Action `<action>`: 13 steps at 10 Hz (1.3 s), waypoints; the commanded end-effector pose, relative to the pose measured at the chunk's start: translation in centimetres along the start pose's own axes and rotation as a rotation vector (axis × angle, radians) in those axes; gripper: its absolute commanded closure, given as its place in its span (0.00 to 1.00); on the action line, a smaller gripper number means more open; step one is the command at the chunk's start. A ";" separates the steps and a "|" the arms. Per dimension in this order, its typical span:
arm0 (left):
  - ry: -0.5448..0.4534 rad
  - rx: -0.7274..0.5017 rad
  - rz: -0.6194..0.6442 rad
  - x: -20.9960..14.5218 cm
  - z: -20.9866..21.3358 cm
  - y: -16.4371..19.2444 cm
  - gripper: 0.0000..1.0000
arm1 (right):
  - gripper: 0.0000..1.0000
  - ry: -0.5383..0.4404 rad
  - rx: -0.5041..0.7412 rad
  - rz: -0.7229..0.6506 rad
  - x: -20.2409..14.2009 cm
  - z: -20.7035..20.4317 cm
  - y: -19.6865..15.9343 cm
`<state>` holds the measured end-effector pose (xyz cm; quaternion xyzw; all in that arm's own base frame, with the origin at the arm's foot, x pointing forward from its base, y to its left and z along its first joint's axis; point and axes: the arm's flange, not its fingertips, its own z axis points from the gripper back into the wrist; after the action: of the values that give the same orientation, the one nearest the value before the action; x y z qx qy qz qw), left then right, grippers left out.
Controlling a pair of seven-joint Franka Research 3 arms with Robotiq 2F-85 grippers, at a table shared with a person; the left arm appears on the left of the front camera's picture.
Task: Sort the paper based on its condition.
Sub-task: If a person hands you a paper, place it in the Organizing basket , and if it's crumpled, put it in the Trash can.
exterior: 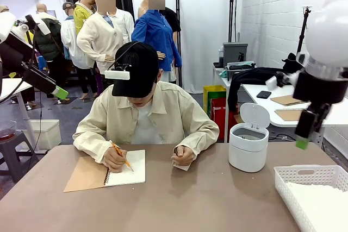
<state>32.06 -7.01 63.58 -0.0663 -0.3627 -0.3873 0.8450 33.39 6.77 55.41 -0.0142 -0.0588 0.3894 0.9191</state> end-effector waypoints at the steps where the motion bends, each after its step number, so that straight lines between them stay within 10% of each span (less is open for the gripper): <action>1: 0.000 0.003 -0.005 0.0 0.1 0.1 0.00 | 0.00 -0.178 0.049 0.133 1.9 2.3 0.1; 7: 0.000 0.003 -0.005 0.0 0.1 0.1 0.00 | 0.00 -0.619 0.026 0.207 9.3 8.1 5.4; 13: 0.000 0.003 -0.005 0.0 0.1 0.1 0.00 | 0.00 -0.671 0.144 0.170 14.0 9.1 5.7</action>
<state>32.06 -7.01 63.58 -0.0663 -0.3628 -0.3873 0.8450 36.71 20.45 65.07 0.1452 -0.3392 0.4499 0.8133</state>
